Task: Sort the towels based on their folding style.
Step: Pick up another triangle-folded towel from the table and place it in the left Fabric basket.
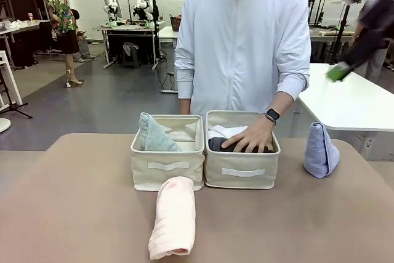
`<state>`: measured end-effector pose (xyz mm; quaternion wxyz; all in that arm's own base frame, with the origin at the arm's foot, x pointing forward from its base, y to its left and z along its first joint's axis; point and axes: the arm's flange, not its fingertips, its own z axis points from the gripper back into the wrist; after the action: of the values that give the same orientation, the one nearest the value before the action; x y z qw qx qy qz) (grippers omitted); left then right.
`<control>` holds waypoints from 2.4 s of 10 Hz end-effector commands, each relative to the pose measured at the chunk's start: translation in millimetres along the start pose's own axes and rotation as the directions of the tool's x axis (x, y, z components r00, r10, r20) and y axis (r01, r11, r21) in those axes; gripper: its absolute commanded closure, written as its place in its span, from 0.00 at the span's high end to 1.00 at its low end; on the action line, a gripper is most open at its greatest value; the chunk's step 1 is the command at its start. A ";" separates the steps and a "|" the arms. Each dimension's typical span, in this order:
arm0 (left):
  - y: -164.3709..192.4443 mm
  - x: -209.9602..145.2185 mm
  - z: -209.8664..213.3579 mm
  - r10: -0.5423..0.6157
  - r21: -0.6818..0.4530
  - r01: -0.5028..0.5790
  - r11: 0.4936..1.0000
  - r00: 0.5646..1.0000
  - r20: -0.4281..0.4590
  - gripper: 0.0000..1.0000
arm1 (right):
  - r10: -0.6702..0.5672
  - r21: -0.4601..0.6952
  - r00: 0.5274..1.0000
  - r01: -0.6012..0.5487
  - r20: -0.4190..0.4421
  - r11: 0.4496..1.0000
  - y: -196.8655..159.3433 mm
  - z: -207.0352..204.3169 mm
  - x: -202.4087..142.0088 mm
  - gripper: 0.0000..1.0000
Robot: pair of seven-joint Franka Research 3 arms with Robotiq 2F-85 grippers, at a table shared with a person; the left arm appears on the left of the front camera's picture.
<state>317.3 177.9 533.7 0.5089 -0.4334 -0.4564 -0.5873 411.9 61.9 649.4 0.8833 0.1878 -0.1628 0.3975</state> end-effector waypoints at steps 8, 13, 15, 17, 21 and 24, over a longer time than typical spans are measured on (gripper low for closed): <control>-2.0 0.5 -2.9 -0.028 0.009 0.028 1.000 0.999 0.017 1.00 | -0.416 -0.287 0.856 0.334 -0.307 0.898 -46.3 -104.6 49.0 1.00; -2.0 0.5 -2.9 -0.028 0.009 0.028 1.000 0.999 0.017 1.00 | -0.416 -0.287 0.856 0.334 -0.307 0.898 -46.3 -104.6 49.0 1.00; -2.0 0.5 -2.9 -0.028 0.009 0.028 1.000 0.999 0.017 1.00 | -0.539 -0.390 0.794 0.419 -0.282 0.820 -59.4 -122.1 50.7 1.00; -2.0 0.5 -2.9 -0.028 0.009 0.028 1.000 0.999 0.017 1.00 | -0.655 -0.476 0.718 0.503 -0.234 0.721 -74.2 -139.8 49.7 1.00; -2.0 0.5 -2.9 -0.028 0.009 0.028 1.000 0.999 0.017 1.00 | -0.799 -0.522 0.595 0.657 -0.084 0.544 -109.2 -159.6 44.0 1.00; -2.0 0.5 -2.9 -0.028 0.009 0.028 1.000 0.999 0.017 1.00 | -0.804 -0.465 0.588 0.691 -0.083 0.553 -120.4 -164.2 39.6 1.00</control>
<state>317.1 176.1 533.0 0.5088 -0.4337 -0.4557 -0.5877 551.4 83.4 498.7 0.9983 -0.0141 -0.0088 -0.0564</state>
